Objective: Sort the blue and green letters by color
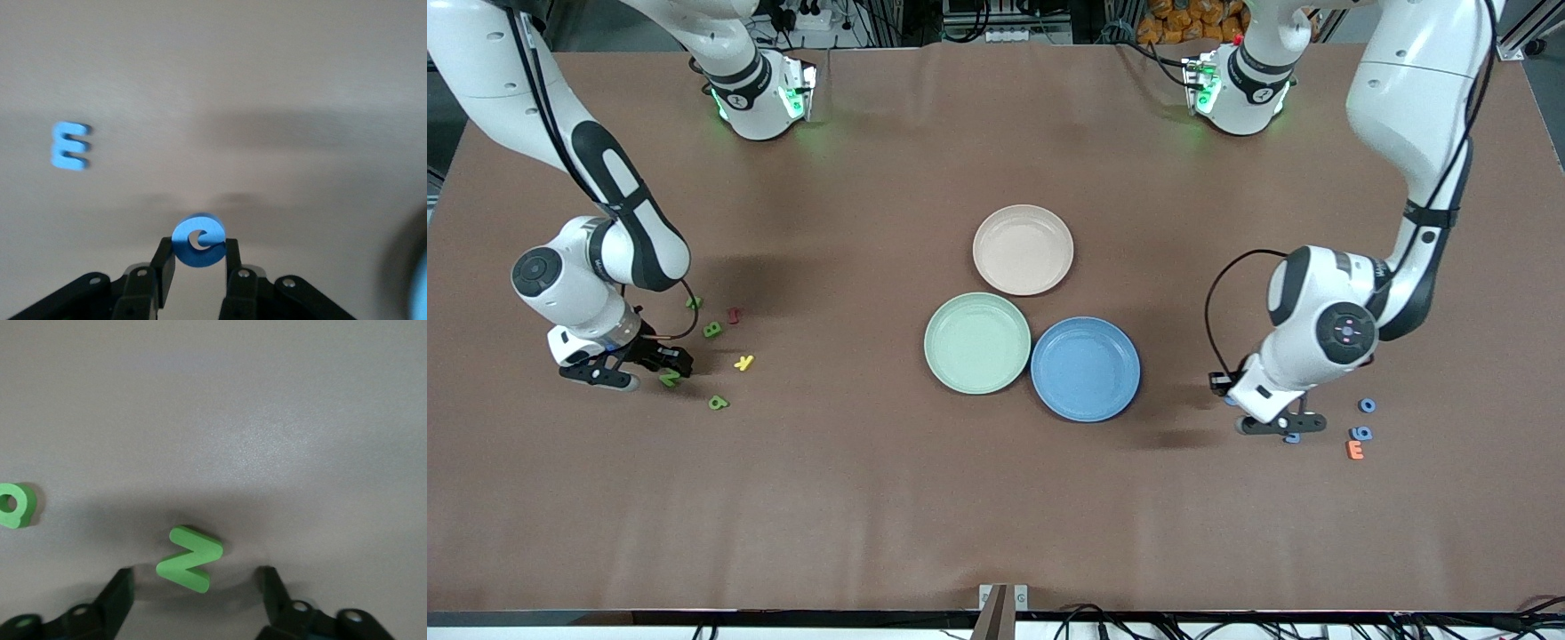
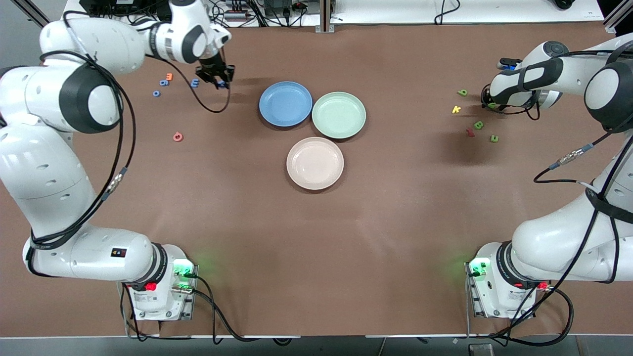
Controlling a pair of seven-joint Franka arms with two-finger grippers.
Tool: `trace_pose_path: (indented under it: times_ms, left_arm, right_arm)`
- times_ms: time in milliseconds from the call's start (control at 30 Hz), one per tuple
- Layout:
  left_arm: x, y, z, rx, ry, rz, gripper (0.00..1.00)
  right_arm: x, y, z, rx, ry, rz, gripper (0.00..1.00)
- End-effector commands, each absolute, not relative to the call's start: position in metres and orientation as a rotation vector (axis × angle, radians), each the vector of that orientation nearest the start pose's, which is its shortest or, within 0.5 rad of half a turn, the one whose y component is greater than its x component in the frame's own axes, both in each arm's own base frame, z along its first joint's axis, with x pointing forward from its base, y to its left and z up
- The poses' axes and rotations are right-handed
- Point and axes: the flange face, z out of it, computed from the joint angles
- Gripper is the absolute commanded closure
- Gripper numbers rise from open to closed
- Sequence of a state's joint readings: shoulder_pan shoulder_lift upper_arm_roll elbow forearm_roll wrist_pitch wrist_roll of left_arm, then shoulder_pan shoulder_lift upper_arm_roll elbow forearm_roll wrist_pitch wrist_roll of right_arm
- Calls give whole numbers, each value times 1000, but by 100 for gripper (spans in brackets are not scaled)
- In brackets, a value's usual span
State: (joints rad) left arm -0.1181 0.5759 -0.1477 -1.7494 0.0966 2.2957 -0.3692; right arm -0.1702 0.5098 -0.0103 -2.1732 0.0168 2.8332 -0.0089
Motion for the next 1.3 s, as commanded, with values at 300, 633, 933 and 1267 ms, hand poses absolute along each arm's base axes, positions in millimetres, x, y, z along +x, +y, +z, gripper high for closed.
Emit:
trace_pose_path:
  times_ms: [300, 633, 933, 1267]
  left_arm:
    - [595, -282, 257, -3151, -261, 86, 79]
    - [577, -332, 266, -3173, -406, 99, 79]
    - [572, -374, 250, -3166, -507, 103, 79]
    - [578, -366, 246, -3158, -516, 96, 17]
  right_arm:
    - [561, -98, 162, -3121, 309, -249, 86]
    - [563, -98, 168, -3120, 309, -253, 93]
    - [567, -100, 214, -3112, 335, -206, 95]
    - [583, -43, 256, -3069, 468, -133, 99]
